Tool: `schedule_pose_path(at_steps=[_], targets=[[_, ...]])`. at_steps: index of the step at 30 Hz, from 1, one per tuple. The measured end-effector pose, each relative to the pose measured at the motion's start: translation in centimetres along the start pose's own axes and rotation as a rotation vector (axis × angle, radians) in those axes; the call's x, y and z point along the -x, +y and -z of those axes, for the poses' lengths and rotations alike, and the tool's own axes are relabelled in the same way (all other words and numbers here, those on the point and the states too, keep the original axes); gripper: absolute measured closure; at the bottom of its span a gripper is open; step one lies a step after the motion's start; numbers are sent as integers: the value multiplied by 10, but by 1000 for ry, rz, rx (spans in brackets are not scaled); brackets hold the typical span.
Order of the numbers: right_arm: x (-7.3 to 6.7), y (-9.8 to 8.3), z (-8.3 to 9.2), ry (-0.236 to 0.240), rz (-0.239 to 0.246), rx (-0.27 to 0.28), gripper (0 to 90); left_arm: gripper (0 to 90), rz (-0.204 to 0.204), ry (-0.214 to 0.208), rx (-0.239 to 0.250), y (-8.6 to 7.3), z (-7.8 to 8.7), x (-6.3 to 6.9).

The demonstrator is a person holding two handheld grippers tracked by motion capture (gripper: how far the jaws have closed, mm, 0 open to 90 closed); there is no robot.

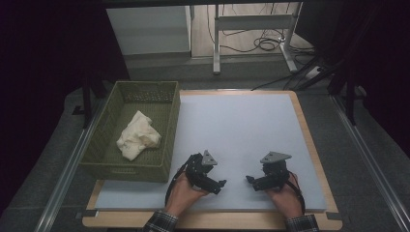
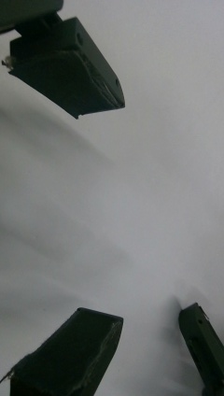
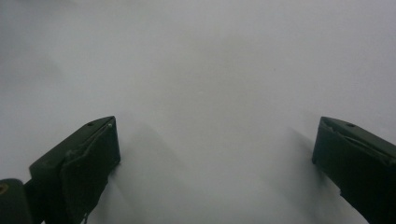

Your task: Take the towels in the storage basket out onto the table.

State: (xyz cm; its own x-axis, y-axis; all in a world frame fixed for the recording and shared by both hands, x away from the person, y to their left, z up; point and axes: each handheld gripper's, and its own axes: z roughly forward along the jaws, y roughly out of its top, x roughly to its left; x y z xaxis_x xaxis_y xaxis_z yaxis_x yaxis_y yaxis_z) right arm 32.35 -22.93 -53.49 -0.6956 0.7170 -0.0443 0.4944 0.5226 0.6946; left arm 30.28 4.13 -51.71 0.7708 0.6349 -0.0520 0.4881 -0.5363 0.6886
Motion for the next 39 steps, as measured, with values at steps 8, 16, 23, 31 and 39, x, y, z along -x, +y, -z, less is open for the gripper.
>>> schedule_pose_path(at_steps=[8,16,23,31,39], targets=[[0,0,0,0,-1,0,10,9,-15,-23,23,21,19,0],[0,0,0,1,0,0,10,7,-20,-29,10,36,30,-4],[0,0,0,1,0,1,10,6,-12,-23,-1,50,40,-14],[0,0,0,1,2,1,10,6,-1,-41,-29,68,58,-30],[0,0,0,1,1,3,10,5,27,-44,-53,80,71,-56]])
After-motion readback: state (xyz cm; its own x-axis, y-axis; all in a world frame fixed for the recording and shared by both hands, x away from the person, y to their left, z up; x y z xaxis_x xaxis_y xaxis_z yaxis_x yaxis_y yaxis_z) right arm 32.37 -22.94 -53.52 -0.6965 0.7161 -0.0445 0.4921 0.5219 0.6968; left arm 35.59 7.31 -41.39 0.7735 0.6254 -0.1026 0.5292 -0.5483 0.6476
